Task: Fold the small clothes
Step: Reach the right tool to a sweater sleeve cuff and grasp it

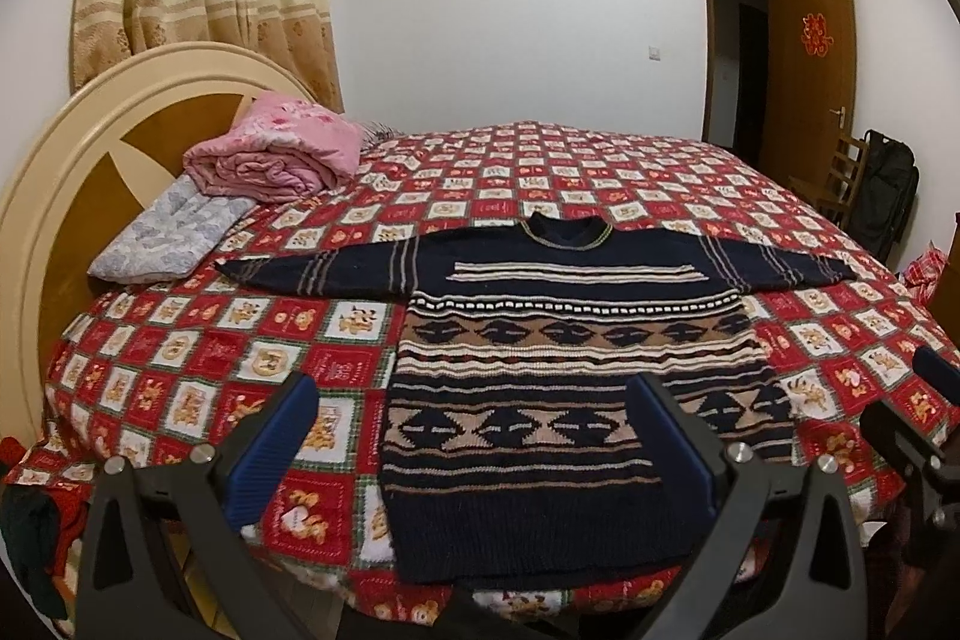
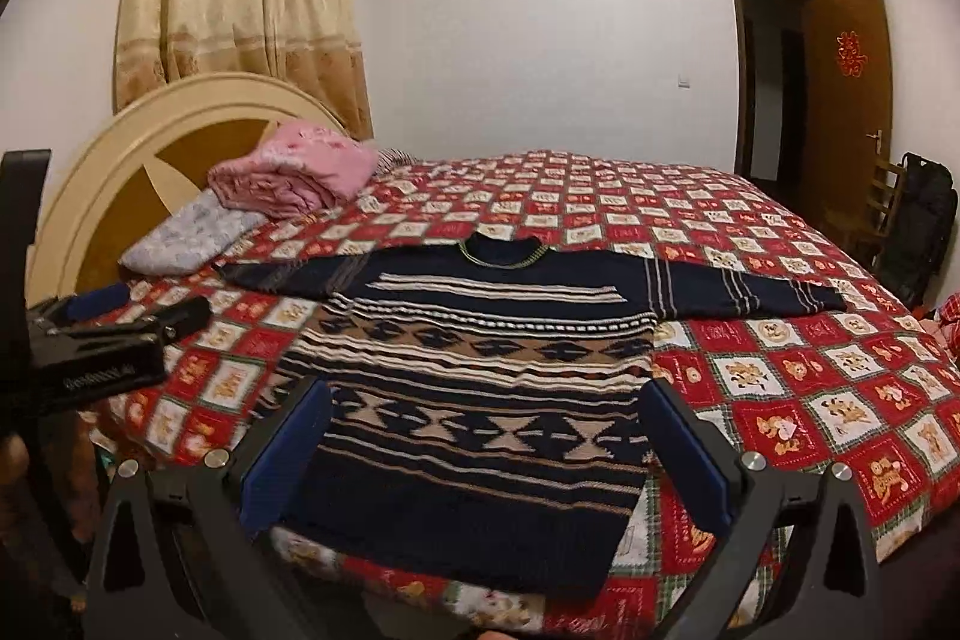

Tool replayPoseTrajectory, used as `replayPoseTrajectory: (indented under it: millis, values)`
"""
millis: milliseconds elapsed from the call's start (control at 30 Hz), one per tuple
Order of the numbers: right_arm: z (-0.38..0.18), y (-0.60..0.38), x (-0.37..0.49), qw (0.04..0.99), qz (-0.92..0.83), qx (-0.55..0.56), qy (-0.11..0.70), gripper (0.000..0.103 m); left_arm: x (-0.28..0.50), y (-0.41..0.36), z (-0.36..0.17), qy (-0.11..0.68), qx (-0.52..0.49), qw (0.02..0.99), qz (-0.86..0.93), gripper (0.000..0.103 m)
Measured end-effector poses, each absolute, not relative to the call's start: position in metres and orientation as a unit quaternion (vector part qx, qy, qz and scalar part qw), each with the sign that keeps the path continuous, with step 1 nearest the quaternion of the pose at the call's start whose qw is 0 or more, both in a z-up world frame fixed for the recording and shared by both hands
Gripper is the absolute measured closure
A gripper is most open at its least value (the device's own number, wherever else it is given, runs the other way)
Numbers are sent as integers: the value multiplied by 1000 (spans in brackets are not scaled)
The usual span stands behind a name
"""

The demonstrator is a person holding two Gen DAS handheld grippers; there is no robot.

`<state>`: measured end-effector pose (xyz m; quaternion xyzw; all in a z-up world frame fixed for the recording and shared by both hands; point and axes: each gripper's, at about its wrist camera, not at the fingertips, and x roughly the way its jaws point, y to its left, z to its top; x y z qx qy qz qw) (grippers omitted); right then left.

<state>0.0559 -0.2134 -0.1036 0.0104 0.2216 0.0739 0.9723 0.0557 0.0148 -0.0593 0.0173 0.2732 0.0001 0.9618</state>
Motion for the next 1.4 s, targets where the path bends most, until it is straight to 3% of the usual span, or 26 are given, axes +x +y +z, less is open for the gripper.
replayPoseTrajectory:
  millis: [200,233,267,333,700,800,1400]
  values:
    - [-131,-251,116,963,42,24,264,4,104,13,-88,302,32,953,4,0]
    - [-134,-259,126,961,38,29,272,10,112,13,-92,307,34,951,5,0]
    - [-139,-275,143,957,27,37,287,23,119,12,-95,311,38,950,7,0]
    - [-145,-305,170,950,-1,46,309,30,138,11,-101,314,44,948,10,0]
    - [-148,-472,265,927,-136,119,328,31,228,1,-118,327,66,943,19,0]
    - [-153,-504,287,919,-161,130,336,39,253,-1,-125,332,70,941,22,0]
    - [-212,-660,394,866,-255,225,365,42,357,-1,-173,375,78,922,61,0]
